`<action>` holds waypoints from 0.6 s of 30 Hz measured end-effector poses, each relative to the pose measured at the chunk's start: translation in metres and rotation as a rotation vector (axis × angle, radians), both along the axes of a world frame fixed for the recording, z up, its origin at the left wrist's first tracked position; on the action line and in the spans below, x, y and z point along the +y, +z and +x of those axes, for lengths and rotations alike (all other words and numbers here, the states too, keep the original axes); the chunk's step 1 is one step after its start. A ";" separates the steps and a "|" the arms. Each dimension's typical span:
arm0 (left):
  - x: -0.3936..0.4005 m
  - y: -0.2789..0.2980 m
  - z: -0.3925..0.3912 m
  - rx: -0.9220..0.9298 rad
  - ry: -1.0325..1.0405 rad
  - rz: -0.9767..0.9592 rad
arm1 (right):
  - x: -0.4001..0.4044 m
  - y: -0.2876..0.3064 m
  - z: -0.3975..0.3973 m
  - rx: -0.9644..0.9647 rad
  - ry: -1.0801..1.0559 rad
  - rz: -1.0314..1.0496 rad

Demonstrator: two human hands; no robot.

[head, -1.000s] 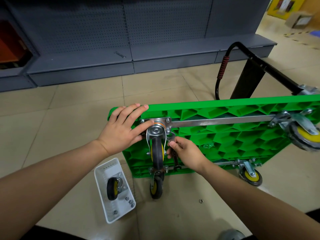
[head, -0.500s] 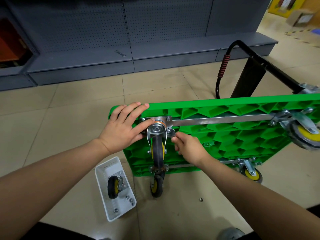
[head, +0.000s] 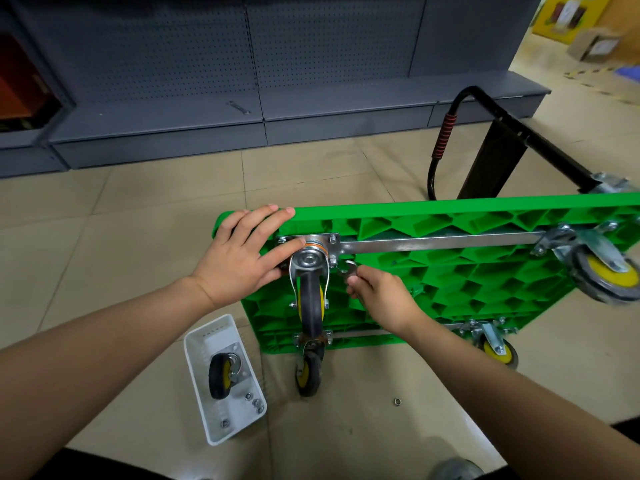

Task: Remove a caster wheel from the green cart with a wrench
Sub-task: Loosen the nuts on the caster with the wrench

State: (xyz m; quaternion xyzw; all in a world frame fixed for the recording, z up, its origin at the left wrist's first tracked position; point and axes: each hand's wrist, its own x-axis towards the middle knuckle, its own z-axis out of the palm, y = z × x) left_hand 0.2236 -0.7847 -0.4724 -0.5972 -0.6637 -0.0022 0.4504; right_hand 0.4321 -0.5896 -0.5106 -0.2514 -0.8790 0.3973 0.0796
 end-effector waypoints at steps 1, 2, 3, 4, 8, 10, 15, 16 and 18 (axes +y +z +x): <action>0.000 0.000 0.000 0.000 0.001 -0.004 | -0.002 0.000 -0.001 0.005 0.001 -0.061; 0.000 0.000 -0.001 -0.002 0.000 -0.010 | -0.006 0.002 -0.003 0.001 0.009 -0.105; 0.000 0.000 -0.001 -0.004 0.002 -0.013 | -0.009 0.002 -0.005 -0.003 0.021 -0.134; 0.000 -0.001 -0.001 -0.003 0.004 -0.010 | -0.011 0.002 -0.008 0.000 0.032 -0.149; 0.000 0.000 0.000 -0.016 -0.002 -0.014 | -0.017 0.002 -0.016 0.038 -0.021 -0.211; 0.000 0.001 0.001 -0.020 0.000 -0.012 | -0.019 0.001 -0.019 0.042 -0.051 -0.260; 0.001 0.001 -0.001 -0.013 0.002 -0.017 | -0.016 -0.001 -0.023 -0.016 -0.019 -0.164; 0.000 0.001 0.000 -0.017 0.001 -0.015 | -0.014 0.000 -0.021 -0.027 -0.002 -0.128; 0.000 0.000 0.000 -0.018 0.001 -0.011 | -0.010 0.005 -0.016 -0.054 0.033 -0.021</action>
